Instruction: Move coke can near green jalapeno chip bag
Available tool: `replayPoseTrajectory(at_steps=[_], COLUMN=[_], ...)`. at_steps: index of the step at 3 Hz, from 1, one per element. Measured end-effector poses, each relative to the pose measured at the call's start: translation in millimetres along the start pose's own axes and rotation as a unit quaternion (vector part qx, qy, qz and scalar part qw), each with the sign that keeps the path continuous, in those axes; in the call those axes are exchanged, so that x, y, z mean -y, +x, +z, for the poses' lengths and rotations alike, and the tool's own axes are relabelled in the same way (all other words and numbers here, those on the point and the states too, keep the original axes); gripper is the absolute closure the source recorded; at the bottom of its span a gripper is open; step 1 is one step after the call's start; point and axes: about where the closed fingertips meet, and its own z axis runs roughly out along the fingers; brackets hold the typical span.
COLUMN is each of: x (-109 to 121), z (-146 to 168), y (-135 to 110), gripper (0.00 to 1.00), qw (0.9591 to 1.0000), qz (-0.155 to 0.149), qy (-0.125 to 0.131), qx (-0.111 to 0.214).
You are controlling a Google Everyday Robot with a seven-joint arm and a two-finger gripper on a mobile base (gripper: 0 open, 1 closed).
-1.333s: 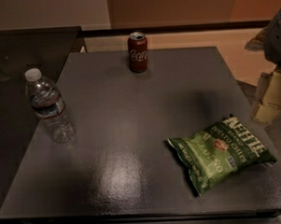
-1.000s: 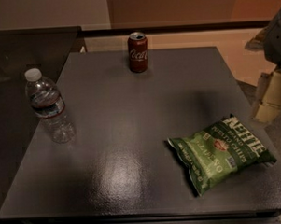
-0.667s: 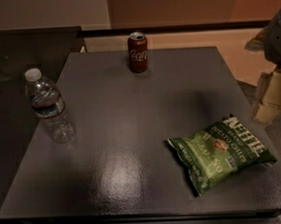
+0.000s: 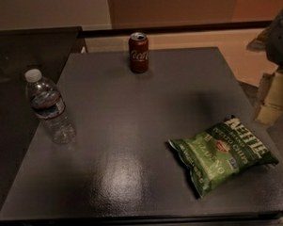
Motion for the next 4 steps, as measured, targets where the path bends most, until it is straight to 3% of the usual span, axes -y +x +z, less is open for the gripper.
replayPoseTrajectory(at_steps=[3,4], x=[48.3,66.4], z=[36.2,48.7], y=[-63.1,-84.7], gripper=[0.0,0.0], qw=[0.9958,0.9934], qz=[-0.012,-0.011], qy=[0.004,0.019], qx=[0.091,0.112])
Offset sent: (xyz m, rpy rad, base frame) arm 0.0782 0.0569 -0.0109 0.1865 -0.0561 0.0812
